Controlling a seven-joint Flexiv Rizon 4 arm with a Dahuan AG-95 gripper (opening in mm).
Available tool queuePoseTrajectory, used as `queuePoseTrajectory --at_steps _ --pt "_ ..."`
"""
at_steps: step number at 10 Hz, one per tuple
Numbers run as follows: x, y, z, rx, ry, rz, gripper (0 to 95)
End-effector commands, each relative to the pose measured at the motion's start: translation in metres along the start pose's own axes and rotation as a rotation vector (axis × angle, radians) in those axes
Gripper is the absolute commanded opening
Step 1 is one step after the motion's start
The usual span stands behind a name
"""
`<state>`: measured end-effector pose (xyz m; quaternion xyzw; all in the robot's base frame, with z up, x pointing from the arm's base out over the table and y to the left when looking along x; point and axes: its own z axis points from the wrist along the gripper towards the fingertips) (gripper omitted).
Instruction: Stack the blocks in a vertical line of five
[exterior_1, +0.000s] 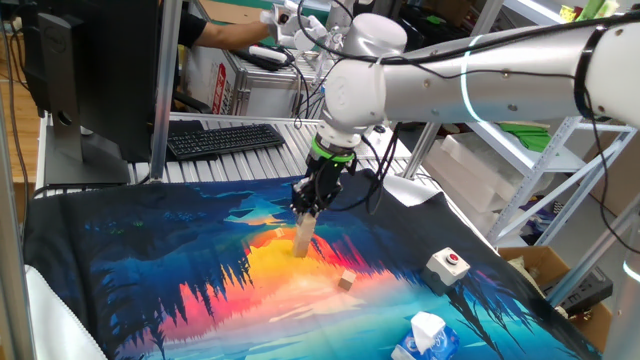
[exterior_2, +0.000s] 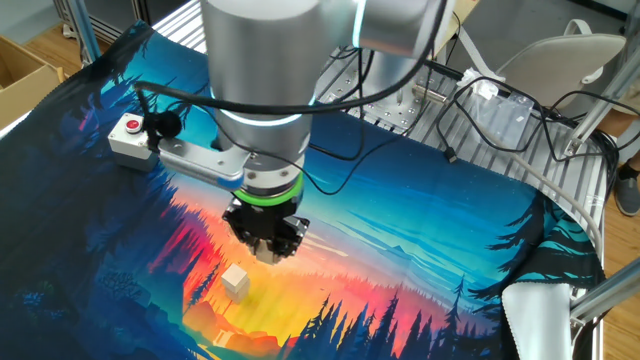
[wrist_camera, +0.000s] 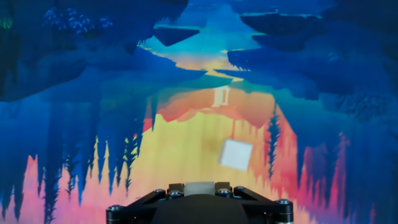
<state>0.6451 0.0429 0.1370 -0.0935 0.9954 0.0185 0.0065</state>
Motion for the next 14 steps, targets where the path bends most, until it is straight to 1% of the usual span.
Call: queuePoseTrajectory --at_steps 1,2,3,5,6,7,8,9,10,12,14 --pt "-0.005 -0.003 0.001 0.007 0.003 -0.009 0.0" --pt "-0.007 -0.005 0.002 0.009 0.003 -0.016 0.0" --pt "-0.010 -0.009 0.001 0.009 0.003 0.004 0.0" --pt "-0.013 -0.019 -0.001 -0.002 0.009 0.048 0.0" --pt "-0.015 -0.023 0.001 -0.003 0.011 0.093 0.0" --pt "-0.017 -0.027 0.004 -0.013 0.010 0.131 0.0" --pt "-0.019 -0.033 0.008 -0.017 0.012 0.164 0.0" --pt "-0.020 -0.035 0.012 -0.034 0.009 0.206 0.0" --pt "-0.020 -0.038 0.015 -0.037 0.008 0.225 0.0" --pt "-0.021 -0.040 0.020 -0.040 0.005 0.235 0.0" --pt "-0.022 -0.040 0.022 -0.039 0.005 0.241 0.0"
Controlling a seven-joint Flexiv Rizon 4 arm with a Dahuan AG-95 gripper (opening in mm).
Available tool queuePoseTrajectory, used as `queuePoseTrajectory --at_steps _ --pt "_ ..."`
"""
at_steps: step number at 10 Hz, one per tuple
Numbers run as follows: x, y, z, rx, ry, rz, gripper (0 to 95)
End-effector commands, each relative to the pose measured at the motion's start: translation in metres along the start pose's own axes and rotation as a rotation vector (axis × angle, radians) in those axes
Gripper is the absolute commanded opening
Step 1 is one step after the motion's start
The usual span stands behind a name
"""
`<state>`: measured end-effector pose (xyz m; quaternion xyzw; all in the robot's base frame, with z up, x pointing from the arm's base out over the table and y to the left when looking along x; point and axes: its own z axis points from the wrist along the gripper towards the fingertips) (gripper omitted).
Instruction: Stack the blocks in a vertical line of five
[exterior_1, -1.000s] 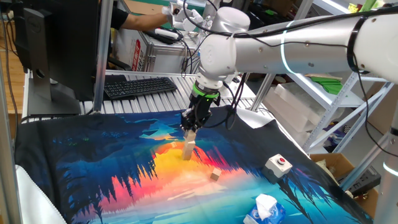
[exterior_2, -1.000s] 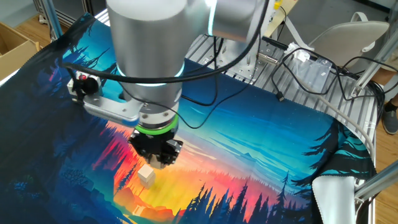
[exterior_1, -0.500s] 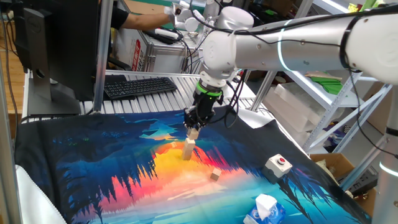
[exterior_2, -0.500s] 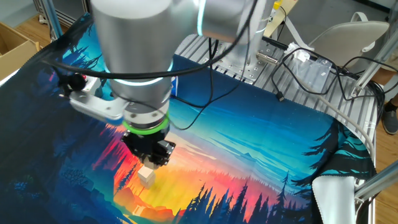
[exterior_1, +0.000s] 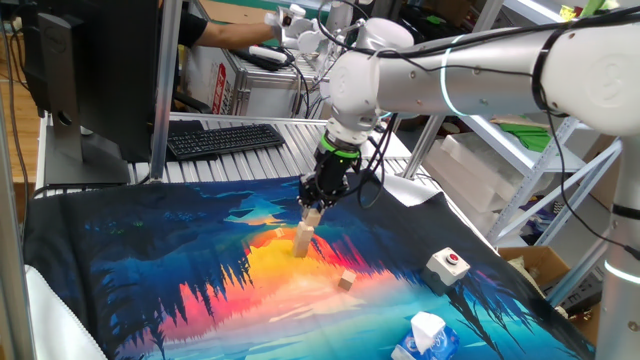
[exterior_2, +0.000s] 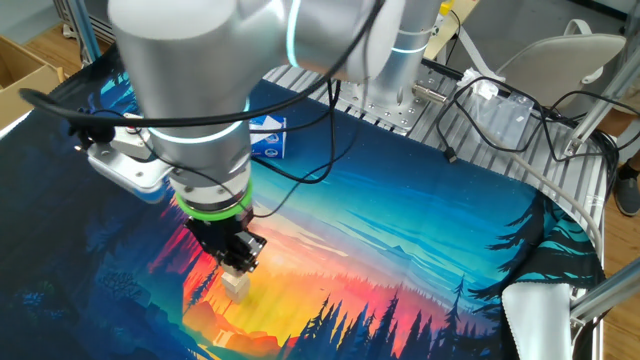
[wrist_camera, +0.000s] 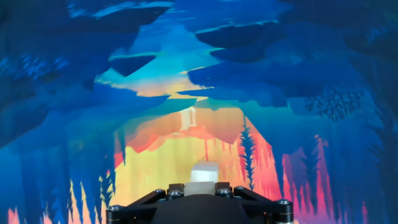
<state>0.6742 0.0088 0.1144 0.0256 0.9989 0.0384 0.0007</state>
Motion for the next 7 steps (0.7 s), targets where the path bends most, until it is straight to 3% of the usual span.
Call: queuePoseTrajectory --at_steps 1,7 --pt "-0.0001 0.0000 0.0002 0.000 0.001 0.002 0.0" --pt "-0.0023 0.0011 0.0037 -0.003 -0.002 0.005 0.0"
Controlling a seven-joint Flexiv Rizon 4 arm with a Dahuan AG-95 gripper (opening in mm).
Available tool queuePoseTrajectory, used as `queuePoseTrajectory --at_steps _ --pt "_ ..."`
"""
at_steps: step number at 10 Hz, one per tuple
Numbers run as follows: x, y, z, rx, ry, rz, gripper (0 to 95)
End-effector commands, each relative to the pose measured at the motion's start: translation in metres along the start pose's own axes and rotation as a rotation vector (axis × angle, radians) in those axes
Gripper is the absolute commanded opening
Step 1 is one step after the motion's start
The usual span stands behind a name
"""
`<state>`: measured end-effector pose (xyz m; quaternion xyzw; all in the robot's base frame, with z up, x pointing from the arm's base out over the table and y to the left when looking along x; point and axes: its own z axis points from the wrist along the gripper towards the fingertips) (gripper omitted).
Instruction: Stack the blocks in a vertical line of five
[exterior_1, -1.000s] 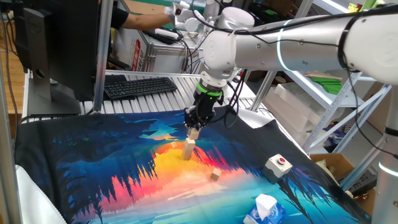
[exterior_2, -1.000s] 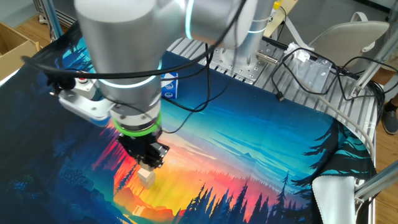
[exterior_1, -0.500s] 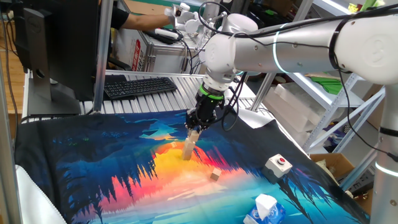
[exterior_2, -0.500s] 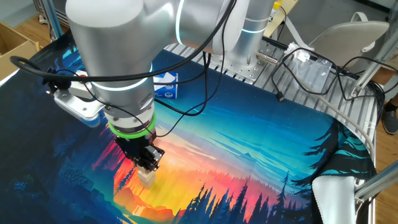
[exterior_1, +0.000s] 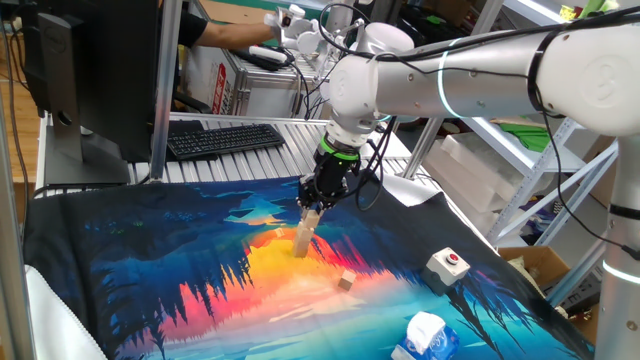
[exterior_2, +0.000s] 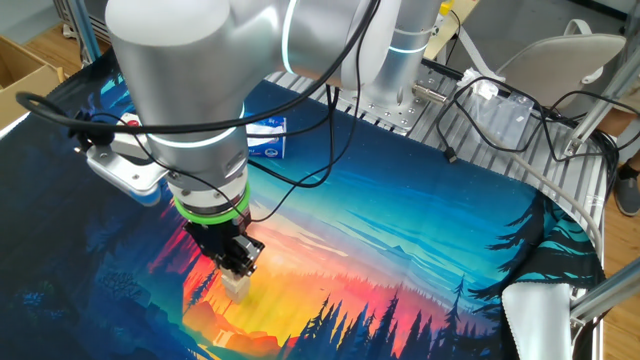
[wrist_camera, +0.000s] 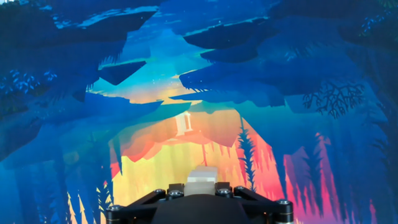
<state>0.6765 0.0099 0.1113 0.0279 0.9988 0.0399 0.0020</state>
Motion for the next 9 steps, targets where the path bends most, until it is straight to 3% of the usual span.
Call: queuePoseTrajectory --at_steps 1,9 --pt "-0.0005 0.0002 0.0013 0.000 0.000 0.000 0.0" --pt "-0.0016 0.0000 0.0039 -0.009 0.002 0.008 0.0"
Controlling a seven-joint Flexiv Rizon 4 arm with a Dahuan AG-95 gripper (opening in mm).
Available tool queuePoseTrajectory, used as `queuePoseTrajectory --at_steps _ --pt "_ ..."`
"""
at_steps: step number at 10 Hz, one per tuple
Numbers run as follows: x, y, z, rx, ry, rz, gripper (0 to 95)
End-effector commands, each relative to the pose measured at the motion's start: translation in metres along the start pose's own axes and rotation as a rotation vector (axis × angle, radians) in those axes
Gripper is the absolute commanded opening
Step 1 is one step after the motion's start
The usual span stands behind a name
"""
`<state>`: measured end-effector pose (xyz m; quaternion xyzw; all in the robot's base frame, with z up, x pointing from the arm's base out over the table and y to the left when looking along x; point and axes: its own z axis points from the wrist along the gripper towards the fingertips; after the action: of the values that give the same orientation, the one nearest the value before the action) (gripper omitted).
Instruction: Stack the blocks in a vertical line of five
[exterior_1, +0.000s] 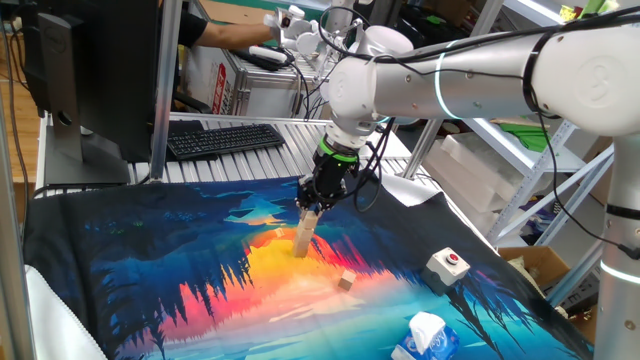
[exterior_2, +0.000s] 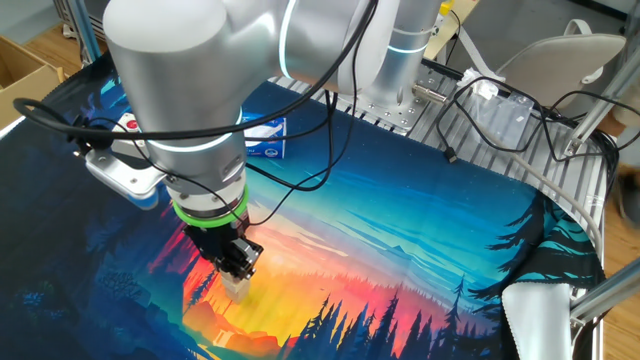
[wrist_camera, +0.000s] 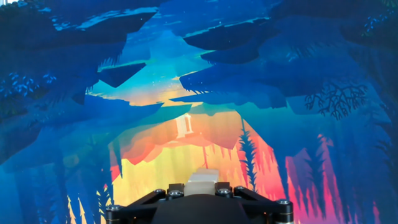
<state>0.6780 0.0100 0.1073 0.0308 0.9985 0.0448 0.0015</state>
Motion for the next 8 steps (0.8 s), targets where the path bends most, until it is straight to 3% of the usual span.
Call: queuePoseTrajectory --at_steps 1,3,4,8 --pt "-0.0002 0.0000 -0.0001 0.001 0.000 0.004 0.0" --pt "-0.0001 -0.0003 0.0000 0.006 0.002 0.009 0.0" --pt "-0.0001 -0.0003 0.0001 0.006 0.003 0.011 19.0" --pt "-0.0004 -0.0001 0.0007 0.009 0.003 0.025 19.0"
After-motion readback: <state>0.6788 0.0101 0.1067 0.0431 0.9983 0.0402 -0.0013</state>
